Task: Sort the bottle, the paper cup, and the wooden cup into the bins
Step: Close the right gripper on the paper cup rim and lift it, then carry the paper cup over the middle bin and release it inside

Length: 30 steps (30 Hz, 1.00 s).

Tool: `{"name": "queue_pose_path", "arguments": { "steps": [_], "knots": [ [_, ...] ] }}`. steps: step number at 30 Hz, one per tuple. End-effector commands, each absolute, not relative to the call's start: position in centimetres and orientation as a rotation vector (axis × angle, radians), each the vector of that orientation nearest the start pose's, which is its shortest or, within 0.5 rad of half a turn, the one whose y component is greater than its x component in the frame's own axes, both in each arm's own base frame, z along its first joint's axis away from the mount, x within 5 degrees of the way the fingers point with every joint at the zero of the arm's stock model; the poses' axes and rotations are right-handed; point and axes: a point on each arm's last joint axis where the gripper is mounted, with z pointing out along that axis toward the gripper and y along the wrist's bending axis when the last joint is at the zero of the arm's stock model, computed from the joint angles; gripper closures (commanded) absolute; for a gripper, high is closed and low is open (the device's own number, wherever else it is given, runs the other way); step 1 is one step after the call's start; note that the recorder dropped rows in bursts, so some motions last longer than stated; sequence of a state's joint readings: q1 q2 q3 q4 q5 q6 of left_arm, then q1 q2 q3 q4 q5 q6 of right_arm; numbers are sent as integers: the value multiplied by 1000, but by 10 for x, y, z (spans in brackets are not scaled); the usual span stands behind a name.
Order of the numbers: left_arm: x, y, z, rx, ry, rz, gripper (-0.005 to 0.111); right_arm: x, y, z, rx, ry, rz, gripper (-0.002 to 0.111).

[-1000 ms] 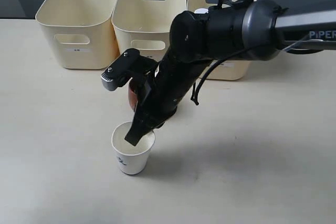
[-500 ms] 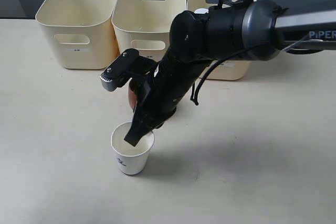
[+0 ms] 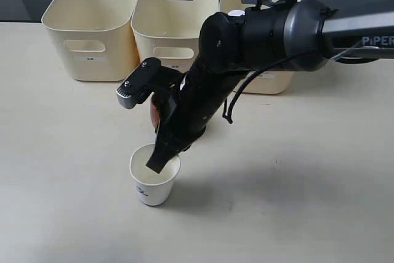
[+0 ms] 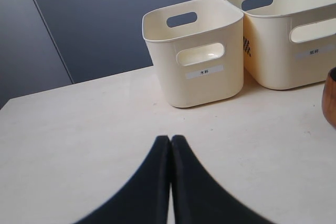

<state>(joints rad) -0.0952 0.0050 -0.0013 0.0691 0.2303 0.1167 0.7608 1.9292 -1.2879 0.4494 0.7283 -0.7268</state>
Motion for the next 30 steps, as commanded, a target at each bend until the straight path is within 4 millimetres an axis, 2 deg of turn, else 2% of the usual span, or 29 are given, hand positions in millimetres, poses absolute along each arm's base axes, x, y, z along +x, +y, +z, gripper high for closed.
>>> {"name": "queue_pose_path", "arguments": {
  "steps": [1, 7, 10, 16, 19, 22, 26, 30],
  "knots": [
    [55, -4, 193, 231, 1693, 72, 107, 264, 291, 181, -1608, 2282, 545, 109],
    [55, -4, 193, 231, 1693, 72, 107, 262, 295, 187, -1634, 2202, 610, 109],
    [55, -4, 193, 231, 1693, 72, 107, 263, 298, 204, -1587, 2092, 636, 109],
    [55, -4, 193, 231, 1693, 72, 107, 278, 294, 260, -1287, 1862, 497, 109],
    [55, -4, 193, 231, 1693, 72, 107, 288, 285, 297, -1079, 1714, 380, 109],
    [55, -4, 193, 231, 1693, 72, 107, 300, 275, 318, -886, 1600, 263, 109],
    [55, -4, 193, 231, 1693, 72, 107, 312, 266, 328, -747, 1520, 165, 109],
    [55, -4, 193, 231, 1693, 72, 107, 332, 254, 328, -660, 1621, 230, 109]
  ]
}}
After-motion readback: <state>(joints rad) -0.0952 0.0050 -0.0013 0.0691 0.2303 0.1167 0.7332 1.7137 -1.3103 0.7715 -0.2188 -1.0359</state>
